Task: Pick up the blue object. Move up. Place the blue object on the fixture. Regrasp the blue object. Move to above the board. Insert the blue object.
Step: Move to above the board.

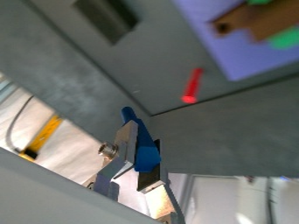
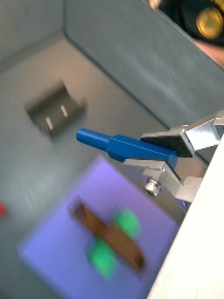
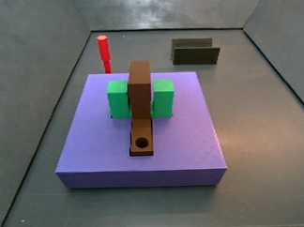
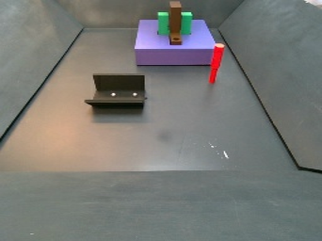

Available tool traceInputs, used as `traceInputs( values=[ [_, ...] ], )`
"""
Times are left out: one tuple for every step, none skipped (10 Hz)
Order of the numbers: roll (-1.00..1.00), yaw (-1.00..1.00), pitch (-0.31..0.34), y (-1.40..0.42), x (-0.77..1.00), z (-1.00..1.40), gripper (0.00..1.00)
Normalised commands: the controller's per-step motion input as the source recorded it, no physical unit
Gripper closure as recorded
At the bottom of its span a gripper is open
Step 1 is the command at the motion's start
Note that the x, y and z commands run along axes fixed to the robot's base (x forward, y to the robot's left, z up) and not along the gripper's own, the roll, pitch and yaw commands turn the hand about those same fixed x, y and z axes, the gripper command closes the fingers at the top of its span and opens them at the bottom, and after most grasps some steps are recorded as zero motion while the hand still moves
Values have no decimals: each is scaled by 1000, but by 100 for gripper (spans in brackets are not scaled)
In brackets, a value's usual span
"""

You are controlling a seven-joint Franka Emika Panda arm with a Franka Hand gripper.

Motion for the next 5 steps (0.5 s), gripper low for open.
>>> traceInputs(
  values=[
    [-1000, -213, 143, -592, -451, 110, 100],
    [-1000, -185, 145, -263, -219, 52, 100],
    [-1000, -177, 141, -179, -170, 43, 100],
    [-928, -141, 112, -80, -116, 16, 100],
    [-708, -94, 71, -29, -87, 8, 100]
  ],
)
